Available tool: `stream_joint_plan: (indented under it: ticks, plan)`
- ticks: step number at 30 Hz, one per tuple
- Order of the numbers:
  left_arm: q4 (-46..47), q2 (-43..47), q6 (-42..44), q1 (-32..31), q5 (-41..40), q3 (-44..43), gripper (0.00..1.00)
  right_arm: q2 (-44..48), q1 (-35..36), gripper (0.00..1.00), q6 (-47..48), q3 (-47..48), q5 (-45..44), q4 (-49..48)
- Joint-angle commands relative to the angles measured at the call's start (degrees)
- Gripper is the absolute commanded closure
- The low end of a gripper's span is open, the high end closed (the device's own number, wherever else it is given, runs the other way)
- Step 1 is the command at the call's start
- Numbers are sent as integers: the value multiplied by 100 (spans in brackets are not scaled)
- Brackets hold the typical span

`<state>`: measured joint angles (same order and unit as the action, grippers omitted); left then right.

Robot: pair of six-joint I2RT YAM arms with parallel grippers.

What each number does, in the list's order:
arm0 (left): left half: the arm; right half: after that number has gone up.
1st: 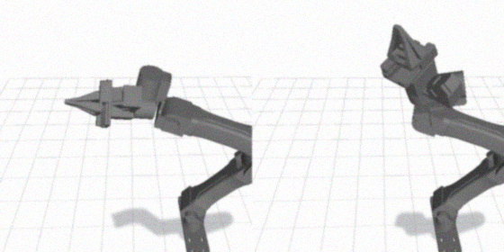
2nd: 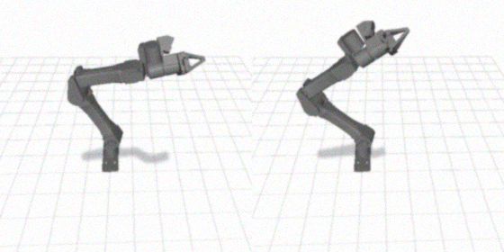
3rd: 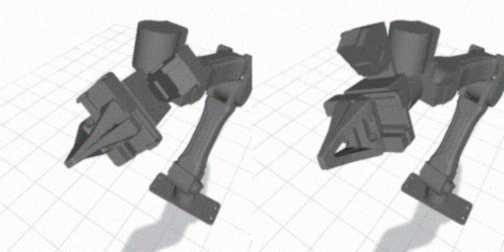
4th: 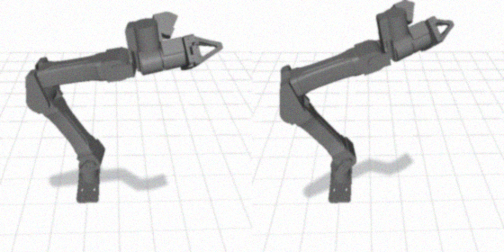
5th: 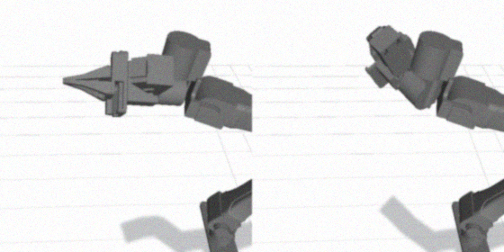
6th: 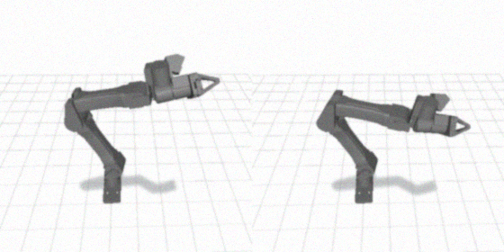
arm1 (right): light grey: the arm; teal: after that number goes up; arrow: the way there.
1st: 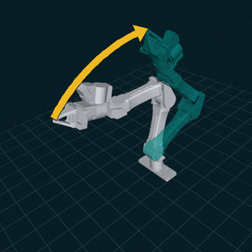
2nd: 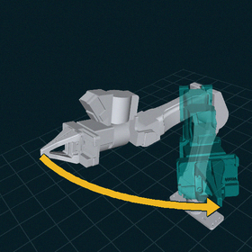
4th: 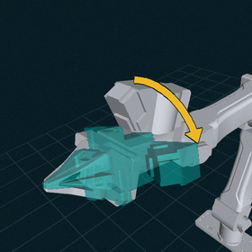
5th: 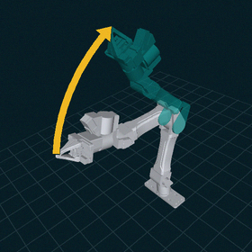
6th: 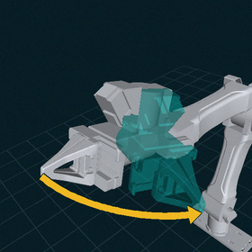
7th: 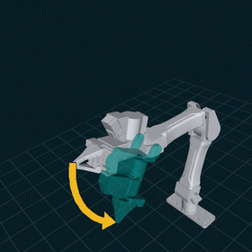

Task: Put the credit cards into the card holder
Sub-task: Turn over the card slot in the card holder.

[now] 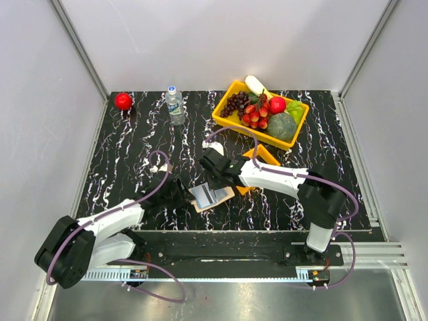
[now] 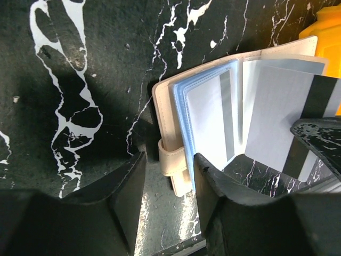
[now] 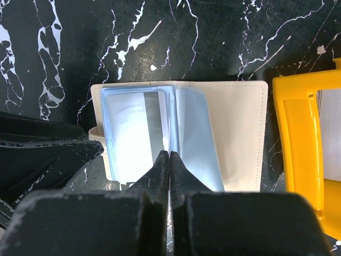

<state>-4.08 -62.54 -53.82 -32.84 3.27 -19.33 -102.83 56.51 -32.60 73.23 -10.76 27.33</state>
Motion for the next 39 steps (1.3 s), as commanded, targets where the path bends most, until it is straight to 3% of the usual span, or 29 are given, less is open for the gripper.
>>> stream_joint_plan:
  ticks: [1, 12, 17, 26, 30, 39]
  plan:
    - [381, 49, 12, -29, 227, 26, 55, -18, -35, 100, 43, -11, 110, -184]
    - [381, -451, 187, -64, 218, -193, 77, 70, -131, 100, -45, -98, 233, -228]
    - [338, -470, 276, -65, 227, -369, 100, 105, -167, 100, -18, -116, 268, -255]
    - [-523, 436, 803, -65, -19, -949, 100, 744, -184, 100, 26, -229, -4, -385]
    - [-542, 366, 856, -65, 7, -985, 100, 1265, -184, 100, 25, -547, -338, -835]
    - [-339, 102, 821, -65, 139, -941, 100, 1054, -105, 100, 113, -327, -339, -764]
